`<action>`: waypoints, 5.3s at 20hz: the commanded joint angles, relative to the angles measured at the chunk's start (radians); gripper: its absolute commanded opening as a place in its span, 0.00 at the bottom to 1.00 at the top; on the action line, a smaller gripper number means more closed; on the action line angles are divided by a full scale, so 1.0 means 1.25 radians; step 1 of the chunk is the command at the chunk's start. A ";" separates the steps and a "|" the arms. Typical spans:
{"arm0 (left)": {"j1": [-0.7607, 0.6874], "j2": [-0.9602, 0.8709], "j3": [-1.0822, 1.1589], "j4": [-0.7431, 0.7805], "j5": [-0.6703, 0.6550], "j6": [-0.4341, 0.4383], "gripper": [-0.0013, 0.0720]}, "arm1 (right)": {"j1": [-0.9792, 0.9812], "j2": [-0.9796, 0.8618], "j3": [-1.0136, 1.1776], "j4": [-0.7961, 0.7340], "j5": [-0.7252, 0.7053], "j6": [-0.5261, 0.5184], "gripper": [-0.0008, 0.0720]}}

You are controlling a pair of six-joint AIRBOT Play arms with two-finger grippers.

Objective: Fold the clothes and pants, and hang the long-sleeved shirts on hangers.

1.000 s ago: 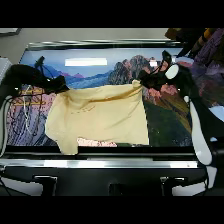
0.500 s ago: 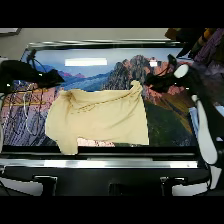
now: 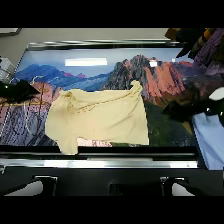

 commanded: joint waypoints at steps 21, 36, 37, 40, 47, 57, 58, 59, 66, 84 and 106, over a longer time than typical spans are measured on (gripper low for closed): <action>0.028 0.130 -0.290 0.067 0.009 0.039 0.58 | 0.141 0.064 -0.439 0.200 -0.304 -0.109 0.06; 0.176 0.074 -0.460 0.071 -0.181 0.068 0.58 | 0.141 0.159 -0.439 0.199 -0.184 -0.089 0.05; 0.174 0.062 -0.460 0.070 -0.189 0.068 0.58 | 0.141 0.163 -0.439 0.199 -0.179 -0.088 0.05; 0.174 0.031 -0.460 0.070 -0.209 0.068 0.58 | 0.141 0.166 -0.439 0.200 -0.174 -0.085 0.05; 0.107 -0.019 -0.461 0.050 -0.255 0.068 0.58 | 0.141 0.166 -0.439 0.210 -0.169 -0.085 0.05; 0.075 -0.045 -0.461 0.053 -0.264 0.065 0.51 | 0.141 0.207 -0.439 0.215 -0.170 -0.081 0.05; 0.074 -0.045 -0.461 0.052 -0.266 0.065 0.32 | 0.141 0.207 -0.439 0.215 -0.170 -0.081 0.05; 0.074 -0.045 -0.461 0.050 -0.266 0.066 0.06 | 0.141 0.207 -0.439 0.216 -0.170 -0.080 0.05; 0.064 0.025 -0.405 -0.098 -0.249 0.068 0.03 | 0.141 0.207 -0.304 0.263 -0.168 -0.150 0.05; 0.017 0.561 0.250 0.195 -0.169 -0.305 0.03 | 0.141 0.578 0.505 -0.203 -0.285 0.213 0.05; -0.312 -0.476 0.257 0.131 -0.439 -0.102 0.16 | 0.141 -0.455 0.505 -0.092 -0.413 0.154 0.20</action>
